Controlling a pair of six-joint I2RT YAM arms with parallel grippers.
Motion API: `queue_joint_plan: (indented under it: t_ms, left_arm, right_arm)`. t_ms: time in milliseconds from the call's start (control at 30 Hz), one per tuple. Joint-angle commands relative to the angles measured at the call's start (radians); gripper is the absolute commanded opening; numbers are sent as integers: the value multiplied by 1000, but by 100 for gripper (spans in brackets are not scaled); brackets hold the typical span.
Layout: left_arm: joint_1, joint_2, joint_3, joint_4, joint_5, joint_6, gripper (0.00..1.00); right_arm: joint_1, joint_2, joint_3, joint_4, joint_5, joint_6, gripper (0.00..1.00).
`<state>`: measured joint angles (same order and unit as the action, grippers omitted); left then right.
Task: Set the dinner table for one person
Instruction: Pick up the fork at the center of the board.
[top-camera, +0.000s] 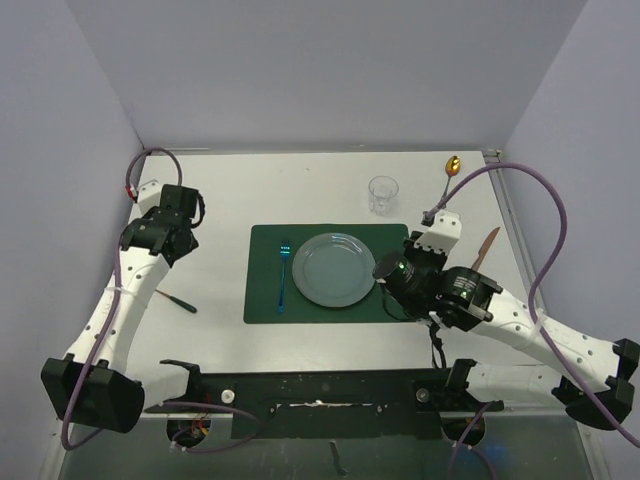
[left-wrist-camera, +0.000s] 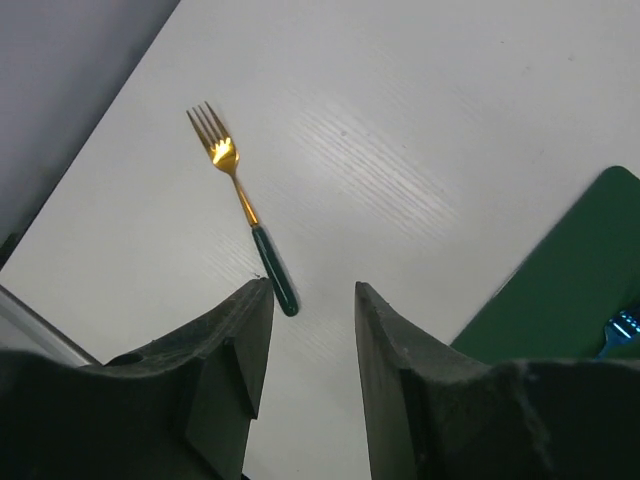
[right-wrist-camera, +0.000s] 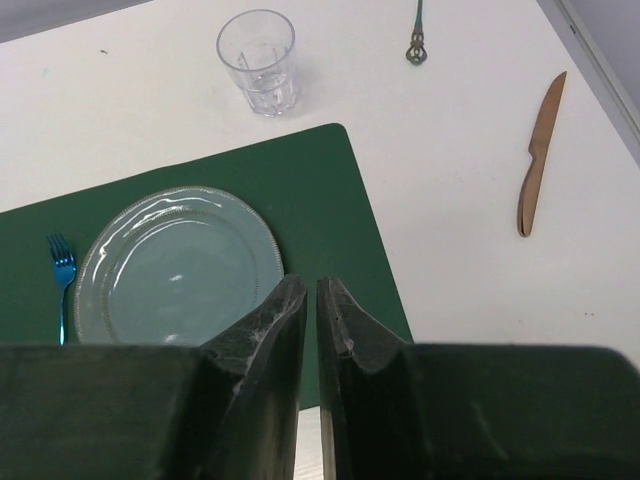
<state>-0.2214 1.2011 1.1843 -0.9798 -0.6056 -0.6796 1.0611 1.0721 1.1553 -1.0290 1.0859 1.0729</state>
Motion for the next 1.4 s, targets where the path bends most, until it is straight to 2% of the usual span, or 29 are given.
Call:
queue_joint_plan:
  t_ms: [0,100,233,400,467,600,800,1000,1200,1367]
  left_arm:
    - [32,22,49,-95,-66,-12,37]
    - [32,34,48,-130,-73,-40,37]
    - [34,-19,-31,-41,77,-91,37]
    - [36,-99,-161,80,267,-240,37]
    - [36,-111,-192,106,296,-319,37]
    - [34,-100,-232,119,261,-429,36]
    - [35,-133,-293,89,93,-569,36]
    - [39,-137,-400,110,82,-696,35]
    - [40,-119,-484,179,147,-807,34]
    - [40,-86,-482,138,111,-857,33]
  right_arm:
    - [5,-96,-46,109,7,-39,12]
    - [4,-140,-73,150,-24,-83,12]
    - [7,-176,-121,174,-42,-97,12]
    - [10,-233,-193,123,-50,-24,12]
    - [11,-274,-222,108,-53,-3,12]
    - [12,-380,-264,116,-61,-23,12]
    - [12,-482,-280,140,-59,-77,12]
    - [12,-448,-303,264,-136,-158,12]
    - [12,-383,-323,340,-192,-195,12]
    - [13,-435,-358,362,-208,-201,12]
